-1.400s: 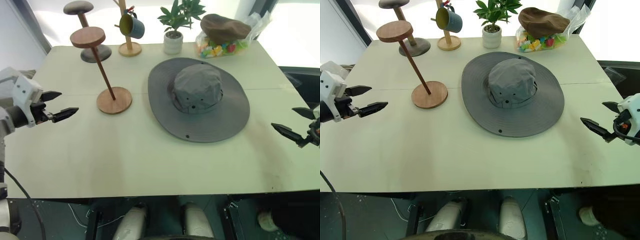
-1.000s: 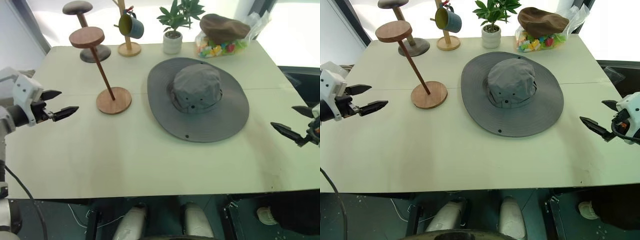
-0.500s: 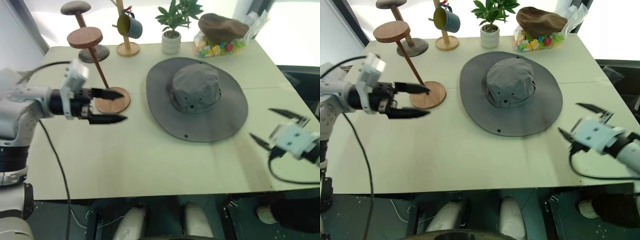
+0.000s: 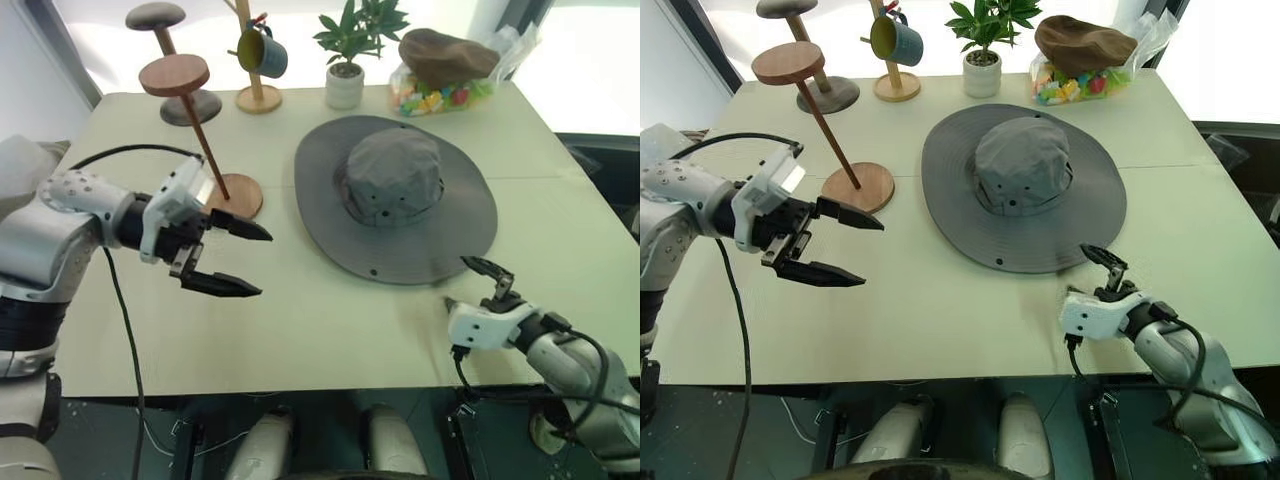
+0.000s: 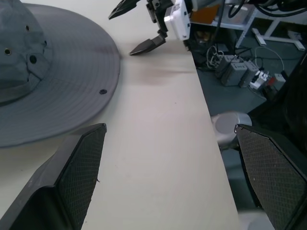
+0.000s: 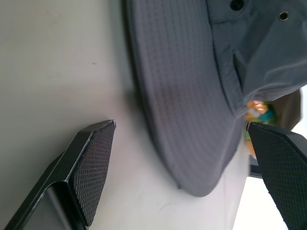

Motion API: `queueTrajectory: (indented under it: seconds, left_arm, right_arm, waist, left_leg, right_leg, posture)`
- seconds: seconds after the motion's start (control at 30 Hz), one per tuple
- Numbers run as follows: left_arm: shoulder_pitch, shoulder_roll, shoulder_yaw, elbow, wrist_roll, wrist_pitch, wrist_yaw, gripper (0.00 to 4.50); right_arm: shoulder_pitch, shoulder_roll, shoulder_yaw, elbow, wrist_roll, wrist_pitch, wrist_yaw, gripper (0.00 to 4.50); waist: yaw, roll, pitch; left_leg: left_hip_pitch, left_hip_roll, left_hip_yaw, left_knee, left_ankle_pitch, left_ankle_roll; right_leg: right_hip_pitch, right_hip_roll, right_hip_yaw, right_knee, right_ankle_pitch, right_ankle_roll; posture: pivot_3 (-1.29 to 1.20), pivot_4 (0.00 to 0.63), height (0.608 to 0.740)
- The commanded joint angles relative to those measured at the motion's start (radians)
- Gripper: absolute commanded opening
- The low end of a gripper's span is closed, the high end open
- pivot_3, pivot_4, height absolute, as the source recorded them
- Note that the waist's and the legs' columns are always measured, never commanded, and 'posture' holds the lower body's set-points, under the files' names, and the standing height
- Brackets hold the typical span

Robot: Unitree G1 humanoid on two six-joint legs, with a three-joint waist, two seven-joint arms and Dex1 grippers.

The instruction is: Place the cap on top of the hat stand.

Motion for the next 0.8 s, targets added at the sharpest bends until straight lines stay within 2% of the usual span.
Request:
queueTrajectory:
  seconds: [0.03, 0.23, 0.53, 0.63, 0.8]
  left_arm:
    - [-0.026, -0.008, 0.017, -0.001, -0.001, -0.011, 0.011, 4.50]
    - [-0.042, -0.025, 0.028, 0.011, -0.005, -0.003, 0.038, 4.50]
    - [-0.042, -0.038, 0.049, 0.020, -0.014, -0.001, 0.080, 4.50]
    - [-0.044, -0.041, 0.050, 0.022, -0.015, -0.001, 0.086, 4.50]
    - [-0.044, -0.047, 0.055, 0.029, -0.013, -0.005, 0.101, 4.50]
  right_arm:
    - [-0.081, 0.008, 0.064, 0.142, -0.061, -0.003, -0.051, 4.48]
    - [-0.250, 0.037, 0.153, 0.324, -0.063, -0.027, -0.109, 4.48]
    - [-0.447, 0.095, 0.211, 0.515, -0.016, -0.046, -0.152, 4.48]
    - [-0.472, 0.107, 0.219, 0.541, 0.018, -0.061, -0.138, 3.69]
    - [-0.450, 0.103, 0.207, 0.511, 0.069, -0.062, -0.120, 1.12]
  waist:
    - [-0.002, -0.001, 0.000]
    - [-0.004, -0.004, -0.001]
    - [-0.006, -0.004, -0.002]
    - [-0.005, -0.004, -0.002]
    - [-0.004, -0.004, -0.002]
  left_leg:
    - [0.000, 0.000, 0.000, 0.000, 0.000, 0.000]
    - [0.001, 0.003, 0.000, 0.000, 0.000, -0.001]
    - [0.001, 0.005, 0.001, 0.000, 0.001, -0.001]
    - [0.001, 0.005, 0.001, 0.000, 0.001, -0.002]
    - [0.000, 0.005, 0.001, -0.001, 0.001, -0.002]
  right_leg:
    - [0.000, 0.000, 0.000, 0.000, 0.000, -0.001]
    - [0.001, 0.001, 0.000, 0.000, 0.001, -0.002]
    - [0.000, 0.003, 0.000, -0.001, 0.002, -0.003]
    - [0.000, 0.003, 0.000, -0.001, 0.002, -0.003]
    - [-0.002, 0.003, 0.000, -0.001, 0.002, -0.003]
  posture:
    - [0.00, 0.150, 0.740]
    - [0.00, 0.150, 0.740]
    - [0.00, 0.150, 0.740]
    - [0.00, 0.150, 0.740]
    - [0.00, 0.150, 0.740]
